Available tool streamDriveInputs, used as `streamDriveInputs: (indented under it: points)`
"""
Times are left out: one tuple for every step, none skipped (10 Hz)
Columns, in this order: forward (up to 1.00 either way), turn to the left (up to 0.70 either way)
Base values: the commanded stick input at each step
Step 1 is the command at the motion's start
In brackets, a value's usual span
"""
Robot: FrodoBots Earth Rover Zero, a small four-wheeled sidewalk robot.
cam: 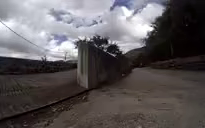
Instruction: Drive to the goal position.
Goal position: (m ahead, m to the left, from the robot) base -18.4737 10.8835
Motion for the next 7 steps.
streamDriveInputs:
  points:
    - [0.7,0.0]
    - [0.7,0.0]
    - [0.7,0.0]
    - [0.7,0.0]
    - [0.7,0.0]
    - [0.7,0.0]
    - [0.7,0.0]
